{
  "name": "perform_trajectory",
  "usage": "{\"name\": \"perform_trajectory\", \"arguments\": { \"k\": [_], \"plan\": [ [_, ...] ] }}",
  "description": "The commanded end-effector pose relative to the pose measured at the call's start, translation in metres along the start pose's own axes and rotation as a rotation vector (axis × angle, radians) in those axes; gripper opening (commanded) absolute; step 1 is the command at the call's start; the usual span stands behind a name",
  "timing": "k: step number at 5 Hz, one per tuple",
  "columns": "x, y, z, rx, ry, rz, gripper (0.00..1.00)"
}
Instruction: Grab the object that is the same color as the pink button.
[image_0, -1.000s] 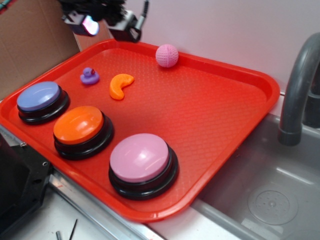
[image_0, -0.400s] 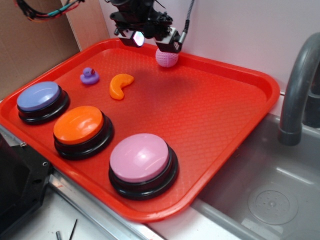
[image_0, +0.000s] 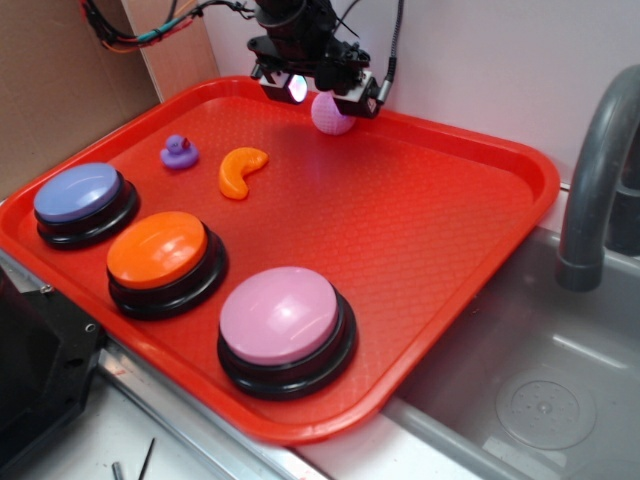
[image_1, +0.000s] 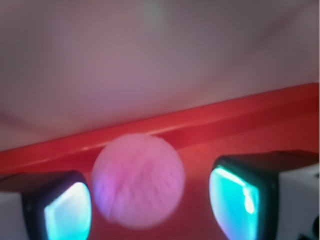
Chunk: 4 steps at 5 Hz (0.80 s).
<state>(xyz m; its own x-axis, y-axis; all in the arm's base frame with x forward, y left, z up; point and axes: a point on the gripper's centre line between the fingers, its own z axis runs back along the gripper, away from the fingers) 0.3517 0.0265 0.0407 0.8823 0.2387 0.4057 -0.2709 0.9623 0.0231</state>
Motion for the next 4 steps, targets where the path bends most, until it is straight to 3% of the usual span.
{"name": "perform_trajectory", "arguments": {
  "k": [1,3,4],
  "plan": [
    [0.025,0.005,0.003,0.036,-0.046,0.047,0.0],
    [0.017,0.0,0.033,0.036,-0.034,0.048,0.0],
    [0.012,-0.003,0.05,0.038,0.074,0.087,0.0]
  ]
}}
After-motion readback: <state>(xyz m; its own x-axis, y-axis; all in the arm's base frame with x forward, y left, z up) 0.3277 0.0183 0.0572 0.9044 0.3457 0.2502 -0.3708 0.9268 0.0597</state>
